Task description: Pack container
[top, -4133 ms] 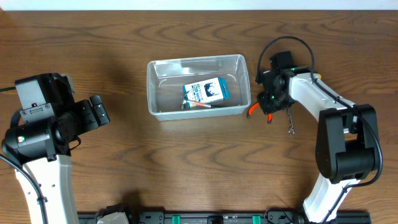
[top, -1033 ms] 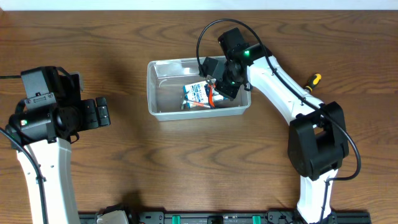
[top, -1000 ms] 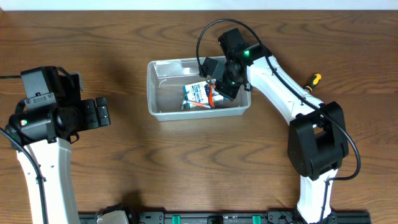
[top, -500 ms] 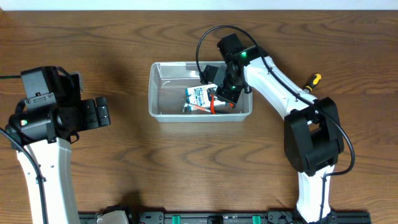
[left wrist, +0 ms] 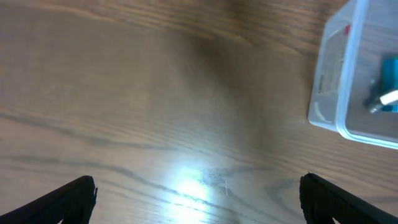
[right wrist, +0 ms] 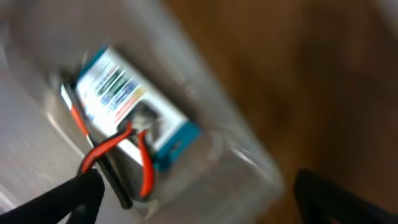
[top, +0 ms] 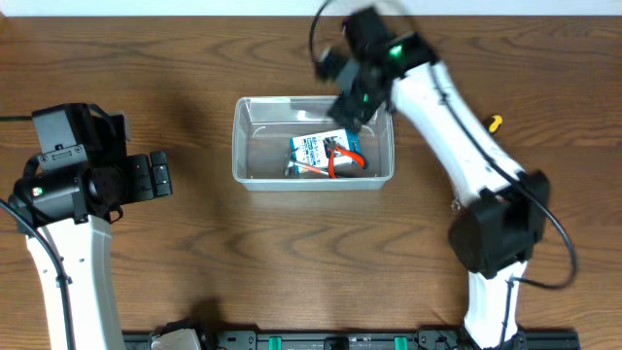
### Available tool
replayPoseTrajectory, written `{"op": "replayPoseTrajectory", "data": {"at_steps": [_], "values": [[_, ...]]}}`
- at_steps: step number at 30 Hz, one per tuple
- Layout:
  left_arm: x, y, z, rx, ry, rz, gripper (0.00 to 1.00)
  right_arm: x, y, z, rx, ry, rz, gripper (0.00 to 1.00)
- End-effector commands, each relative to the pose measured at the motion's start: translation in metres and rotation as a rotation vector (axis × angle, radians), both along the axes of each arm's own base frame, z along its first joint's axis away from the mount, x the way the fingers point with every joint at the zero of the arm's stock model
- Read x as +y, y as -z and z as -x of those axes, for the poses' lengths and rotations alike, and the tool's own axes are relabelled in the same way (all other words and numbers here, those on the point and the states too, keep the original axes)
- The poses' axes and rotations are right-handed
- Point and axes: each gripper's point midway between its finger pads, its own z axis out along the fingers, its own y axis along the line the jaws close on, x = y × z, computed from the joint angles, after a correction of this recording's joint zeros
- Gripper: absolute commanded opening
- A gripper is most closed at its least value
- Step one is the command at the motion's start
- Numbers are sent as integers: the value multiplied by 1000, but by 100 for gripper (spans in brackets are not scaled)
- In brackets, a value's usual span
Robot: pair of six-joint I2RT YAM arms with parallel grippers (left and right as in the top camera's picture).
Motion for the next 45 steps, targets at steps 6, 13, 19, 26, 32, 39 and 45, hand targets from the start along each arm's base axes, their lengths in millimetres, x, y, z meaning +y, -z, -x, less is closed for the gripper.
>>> {"op": "replayPoseTrajectory", "data": {"at_steps": [6,13,19,26,32,39,45], "values": [[-25,3,-3,-7,145,46,98,-158,-106,10,-26,1010,-313,99],[-34,4,-2,4,176,50,98,-223,-69,18,74,1277,-292,99],[-34,4,-2,4,176,50,98,-252,-6,24,195,1592,-308,99],[-34,4,-2,4,175,50,98,-274,59,23,273,1735,-275,99],[-34,4,-1,7,176,51,98,-281,99,20,339,1711,-198,99],[-34,4,-1,11,175,52,98,-283,131,16,382,1706,-156,99],[-34,4,-1,11,176,52,98,-287,146,13,387,1708,-141,99]]}}
